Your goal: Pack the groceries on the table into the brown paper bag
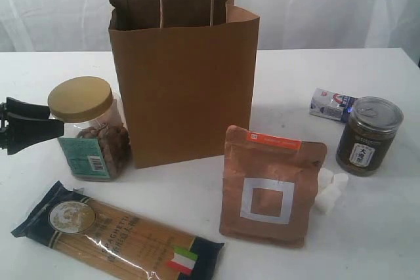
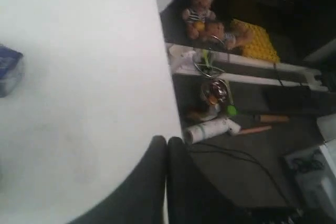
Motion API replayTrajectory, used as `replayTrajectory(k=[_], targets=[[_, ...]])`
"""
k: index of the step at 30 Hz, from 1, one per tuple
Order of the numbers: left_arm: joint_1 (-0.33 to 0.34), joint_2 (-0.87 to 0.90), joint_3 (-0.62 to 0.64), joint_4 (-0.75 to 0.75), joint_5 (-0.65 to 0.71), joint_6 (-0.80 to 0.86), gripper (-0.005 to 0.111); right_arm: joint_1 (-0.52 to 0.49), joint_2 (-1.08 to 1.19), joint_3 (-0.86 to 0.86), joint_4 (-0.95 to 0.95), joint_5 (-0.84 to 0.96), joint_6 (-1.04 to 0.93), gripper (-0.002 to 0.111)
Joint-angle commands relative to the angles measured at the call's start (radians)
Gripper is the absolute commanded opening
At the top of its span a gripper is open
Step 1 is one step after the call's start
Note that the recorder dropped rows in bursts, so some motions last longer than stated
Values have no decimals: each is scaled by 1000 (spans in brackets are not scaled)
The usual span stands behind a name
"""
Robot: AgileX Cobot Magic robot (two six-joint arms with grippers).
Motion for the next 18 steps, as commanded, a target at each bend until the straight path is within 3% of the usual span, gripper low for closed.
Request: replayTrajectory(k=[1, 6, 9, 12, 16, 18], targets=[[2, 2, -2, -20, 16, 157, 105, 149, -26, -36, 602, 26, -540, 0], [2, 2, -2, -13, 18, 157, 105, 336, 15, -38, 1356, 315, -1194, 0], [2, 2, -2, -13, 18, 157, 105, 435, 44, -40, 1622, 283, -1394, 0], [2, 2, -2, -13, 16, 157, 105, 527, 84, -42, 1708, 174, -1434, 0], [2, 2, -2, -9, 15, 157, 105, 653, 187, -42, 1708, 224, -1434, 0], [2, 2, -2, 7, 3, 157, 105, 734, 252, -42, 1711, 164, -1434, 0]])
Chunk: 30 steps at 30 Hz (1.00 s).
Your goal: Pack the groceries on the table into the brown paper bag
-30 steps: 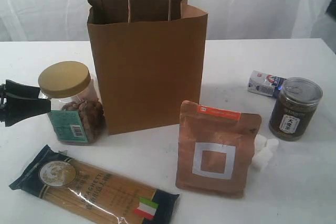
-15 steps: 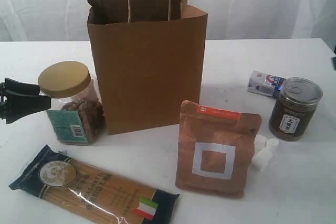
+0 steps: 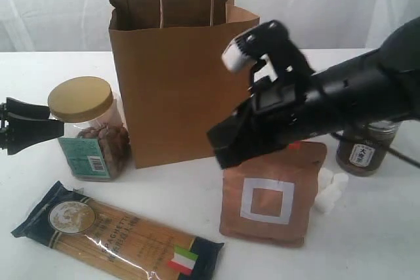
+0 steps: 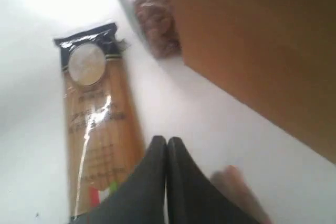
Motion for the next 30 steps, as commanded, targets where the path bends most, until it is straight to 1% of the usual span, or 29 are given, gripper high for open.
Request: replayTrajectory(k=[1, 2, 3, 4, 5, 6, 10, 14, 18, 21, 23, 25, 27, 30], targets=[[2, 2, -2, 13, -11, 157, 105, 149, 125, -1, 66, -141, -20, 0], [2, 2, -2, 13, -13, 157, 105, 166, 145, -4, 106, -193, -38, 0], [2, 2, -2, 13, -13, 157, 105, 198, 190, -20, 203, -250, -100, 0], [2, 2, -2, 13, -13, 157, 105, 219, 229, -44, 281, -256, -173, 0], [2, 2, -2, 13, -13, 157, 105, 250, 298, -99, 394, -237, -303, 0], [2, 2, -2, 13, -11, 157, 105, 269, 345, -142, 435, -234, -370, 0], [2, 2, -2, 18, -5, 157, 105, 286, 448, -235, 444, -235, -385, 0], [2, 2, -2, 25, -5, 157, 105, 286, 435, -244, 441, -218, -378, 0], [2, 2, -2, 31, -8, 157, 105, 286, 349, -244, 308, -245, -280, 0], [2, 2, -2, 36, -8, 157, 105, 286, 306, -244, 224, -277, -270, 0], [2, 2, -2, 38, -8, 157, 105, 286, 282, -244, 201, -259, -268, 0], [2, 2, -2, 46, -4, 148, 105, 286, 261, -243, 175, -195, -232, 0], [2, 2, -2, 53, -4, 139, 105, 286, 251, -243, 49, -137, -117, 0], [2, 2, -2, 56, -6, 138, 105, 286, 247, -243, -261, -97, 151, 0]])
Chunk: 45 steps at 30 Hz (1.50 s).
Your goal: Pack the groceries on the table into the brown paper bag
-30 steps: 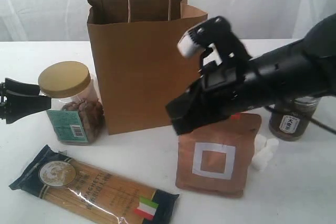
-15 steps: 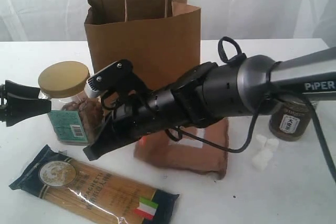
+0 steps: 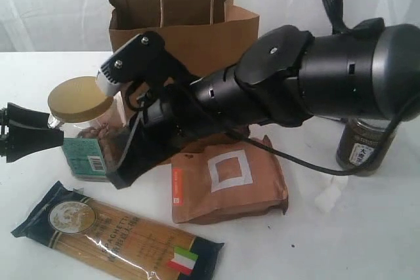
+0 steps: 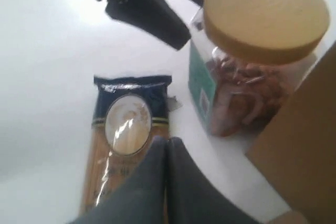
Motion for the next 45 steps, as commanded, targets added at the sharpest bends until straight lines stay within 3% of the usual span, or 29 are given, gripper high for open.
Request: replayTrajectory(k=[1, 6, 10, 18, 24, 29, 36, 45], targets=[[2, 2, -2, 3, 17, 138, 105, 1, -9, -2, -461, 83, 371, 0], [2, 2, -2, 3, 17, 138, 105, 1, -13, -2, -732, 241, 419, 0], [2, 2, -2, 3, 17, 138, 105, 1, -17, -2, -751, 359, 421, 0], [2, 2, -2, -22, 15, 138, 105, 29, -16, -2, -731, 325, 416, 1], [2, 2, -2, -42, 15, 138, 105, 110, 41, -2, -739, 272, 237, 23], [2, 2, -2, -42, 15, 97, 105, 133, 84, -2, -883, 256, 269, 45], [2, 2, -2, -42, 15, 97, 105, 133, 117, -2, -1174, 228, 502, 46], [2, 2, -2, -32, 19, 97, 103, 133, 175, -2, -1190, 157, 510, 46]])
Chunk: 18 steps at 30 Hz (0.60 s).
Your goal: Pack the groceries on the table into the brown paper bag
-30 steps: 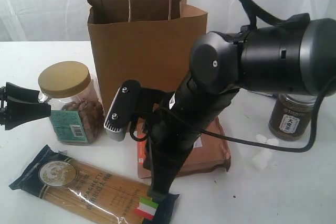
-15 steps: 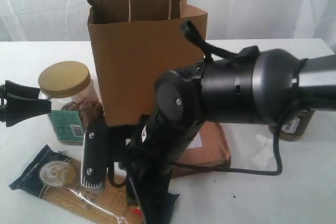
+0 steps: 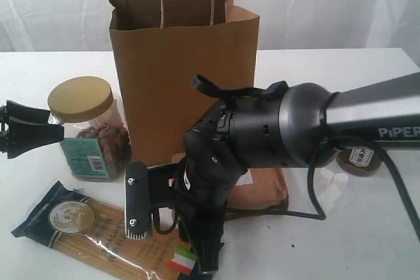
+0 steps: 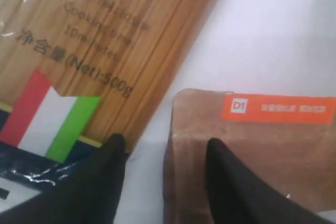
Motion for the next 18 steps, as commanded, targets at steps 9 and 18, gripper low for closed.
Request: replayTrajectory(k=[9, 18], targets=[[2, 2, -2, -1, 13, 108, 31, 4, 9, -2, -11, -121, 15, 46], [2, 0, -2, 59, 64, 0, 0, 4, -1, -2, -28, 10, 99, 46]])
